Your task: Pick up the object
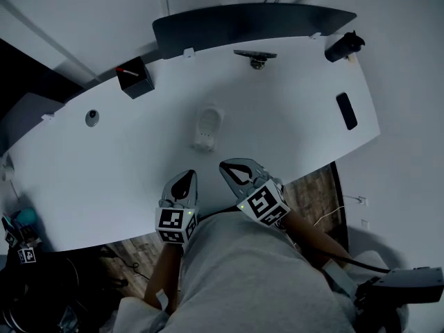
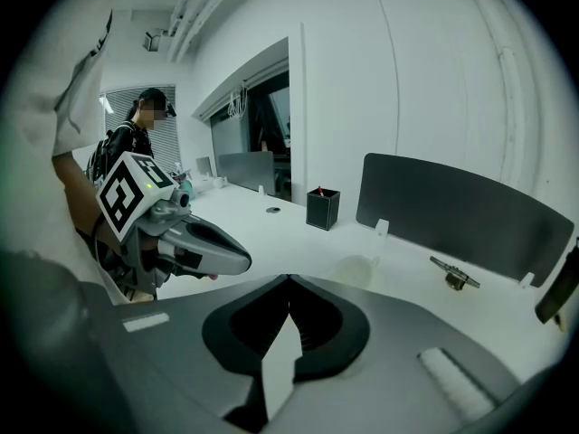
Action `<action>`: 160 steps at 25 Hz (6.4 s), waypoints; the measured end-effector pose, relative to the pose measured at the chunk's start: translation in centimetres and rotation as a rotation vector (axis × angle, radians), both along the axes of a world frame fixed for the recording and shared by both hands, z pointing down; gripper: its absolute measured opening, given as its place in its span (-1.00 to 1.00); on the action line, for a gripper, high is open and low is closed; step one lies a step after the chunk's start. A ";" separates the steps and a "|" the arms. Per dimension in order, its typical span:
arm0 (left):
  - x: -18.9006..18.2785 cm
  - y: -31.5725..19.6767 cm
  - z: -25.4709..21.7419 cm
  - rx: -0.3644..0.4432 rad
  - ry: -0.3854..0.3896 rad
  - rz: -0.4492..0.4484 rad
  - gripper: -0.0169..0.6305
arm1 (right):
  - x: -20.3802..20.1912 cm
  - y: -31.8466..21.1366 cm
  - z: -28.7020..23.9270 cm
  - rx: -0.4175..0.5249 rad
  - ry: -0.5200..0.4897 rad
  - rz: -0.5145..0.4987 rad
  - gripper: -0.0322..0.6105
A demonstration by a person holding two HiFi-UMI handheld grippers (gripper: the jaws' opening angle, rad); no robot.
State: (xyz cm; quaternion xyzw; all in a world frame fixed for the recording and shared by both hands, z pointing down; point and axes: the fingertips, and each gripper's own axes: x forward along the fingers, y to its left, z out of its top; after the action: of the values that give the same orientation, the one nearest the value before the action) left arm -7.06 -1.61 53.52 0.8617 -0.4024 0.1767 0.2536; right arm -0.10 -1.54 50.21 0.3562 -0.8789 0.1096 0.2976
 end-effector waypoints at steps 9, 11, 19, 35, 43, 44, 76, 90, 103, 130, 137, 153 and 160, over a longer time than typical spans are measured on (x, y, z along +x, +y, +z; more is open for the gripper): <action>-1.5 -1.4 -0.4 0.006 -0.012 -0.138 -0.94 | -1.4 -2.7 2.6 0.013 0.146 -0.165 -0.54; -2.0 -1.6 -0.5 0.008 -0.017 -0.169 -0.94 | -1.6 -3.2 3.9 0.023 0.218 -0.213 -0.39; -3.6 -0.3 -0.2 -0.014 -0.031 -0.256 -0.94 | -2.1 -5.2 8.9 -0.003 0.384 -0.276 -0.03; -3.3 -0.5 -0.1 -0.018 -0.026 -0.271 -0.94 | -3.6 -6.6 13.6 -0.031 0.504 -0.326 0.00; -3.4 -0.8 -0.1 -0.020 -0.028 -0.261 -0.94 | -3.5 -7.0 14.3 -0.014 0.554 -0.319 -0.05; -3.4 -0.8 -0.1 -0.021 -0.028 -0.260 -0.94 | -3.6 -6.9 14.3 -0.012 0.558 -0.324 -0.13; -5.4 -4.5 -8.3 0.147 0.159 -0.246 -0.94 | -4.0 -1.9 -3.5 0.460 0.275 -0.620 -0.15; -2.1 -5.5 -15.0 0.159 0.419 -0.030 -0.90 | -3.0 -0.6 -6.3 0.697 0.401 -0.775 -0.15; 0.2 -5.0 -15.2 0.111 0.411 0.130 -0.21 | -3.5 -1.0 -6.5 0.842 0.518 -0.866 -0.15; -2.2 -7.1 -15.3 0.229 0.426 -0.032 -0.49 | -3.3 0.5 -7.6 0.883 0.380 -0.914 -0.10; -1.6 -5.7 -17.3 0.360 0.398 0.069 -0.49 | 0.4 -4.3 -13.2 -0.049 -0.639 -0.328 -0.89; 1.0 -2.6 -18.6 0.405 0.408 0.231 -0.49 | -3.9 -2.9 -12.5 -0.085 -0.539 -0.523 -0.31; 1.6 -2.0 -18.7 0.389 0.414 0.260 -0.49 | -5.5 -1.6 -12.5 -0.008 -0.461 -0.647 -0.43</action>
State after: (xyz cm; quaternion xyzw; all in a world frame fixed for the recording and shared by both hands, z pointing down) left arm -5.50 -3.61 34.85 0.9560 -0.2549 -0.0521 0.1357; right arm -5.62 -3.09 37.68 0.0260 -0.9891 0.0905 0.1130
